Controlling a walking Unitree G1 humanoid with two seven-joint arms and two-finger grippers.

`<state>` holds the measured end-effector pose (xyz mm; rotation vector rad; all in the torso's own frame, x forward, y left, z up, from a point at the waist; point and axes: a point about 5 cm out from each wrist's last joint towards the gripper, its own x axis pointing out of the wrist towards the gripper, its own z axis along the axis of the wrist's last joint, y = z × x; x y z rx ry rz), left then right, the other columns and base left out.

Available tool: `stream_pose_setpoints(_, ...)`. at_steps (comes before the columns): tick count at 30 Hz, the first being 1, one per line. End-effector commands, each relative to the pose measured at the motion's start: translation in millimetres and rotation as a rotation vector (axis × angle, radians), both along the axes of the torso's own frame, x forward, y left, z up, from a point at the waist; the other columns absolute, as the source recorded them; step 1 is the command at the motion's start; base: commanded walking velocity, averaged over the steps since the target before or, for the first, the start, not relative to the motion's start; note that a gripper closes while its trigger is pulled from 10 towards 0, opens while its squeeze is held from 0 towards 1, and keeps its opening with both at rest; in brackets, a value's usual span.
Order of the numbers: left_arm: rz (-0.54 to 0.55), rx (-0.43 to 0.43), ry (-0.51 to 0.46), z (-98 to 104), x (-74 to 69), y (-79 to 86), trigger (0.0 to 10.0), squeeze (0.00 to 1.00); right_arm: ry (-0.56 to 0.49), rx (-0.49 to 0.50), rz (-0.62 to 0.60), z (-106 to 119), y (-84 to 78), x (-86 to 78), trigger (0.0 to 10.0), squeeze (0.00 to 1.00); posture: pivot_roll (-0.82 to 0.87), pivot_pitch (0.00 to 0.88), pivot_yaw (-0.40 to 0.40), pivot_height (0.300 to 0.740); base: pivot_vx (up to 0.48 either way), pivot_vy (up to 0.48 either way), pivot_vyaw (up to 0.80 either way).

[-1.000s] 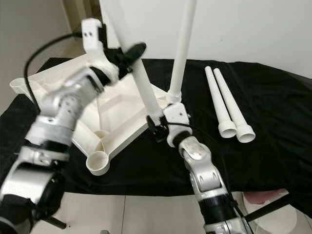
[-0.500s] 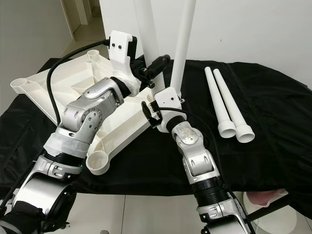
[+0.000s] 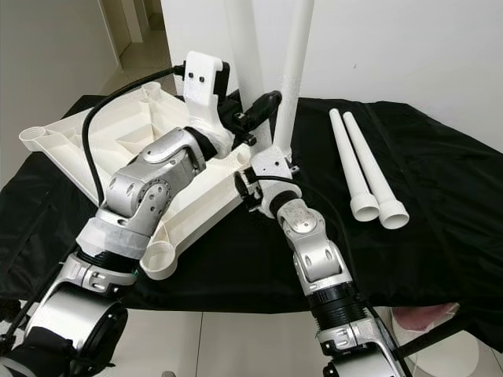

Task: Building children table

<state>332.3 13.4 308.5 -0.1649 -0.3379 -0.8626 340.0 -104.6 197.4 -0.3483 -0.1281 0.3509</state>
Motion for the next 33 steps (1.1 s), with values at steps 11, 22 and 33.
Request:
stream_pose_setpoints(11, -0.003, 0.006, -0.046, 5.1, -3.8, -3.0, 10.0, 0.0, -0.012, 0.012, 0.003, 4.9, 4.6, 2.6, 10.0, 0.0, 0.02, 0.0, 0.006, 0.74, 0.0, 0.0, 0.0)
stream_pose_setpoints(22, 0.008, 0.004, -0.052, 7.5, -3.2, -3.3, 10.0, 0.0, 0.028, 0.032, 0.005, -3.7, 4.3, 1.6, 0.0, 0.0, 0.02, 0.0, 0.007, 0.74, 0.0, 0.0, 0.0)
stream_pose_setpoints(33, -0.003, 0.002, -0.059, 10.6, -4.6, -2.3, 10.0, 0.03, 0.031, 0.057, -0.043, -7.2, 2.6, 2.0, 10.0, 0.0, 0.03, 0.0, 0.013, 0.74, 0.0, 0.0, 0.0)
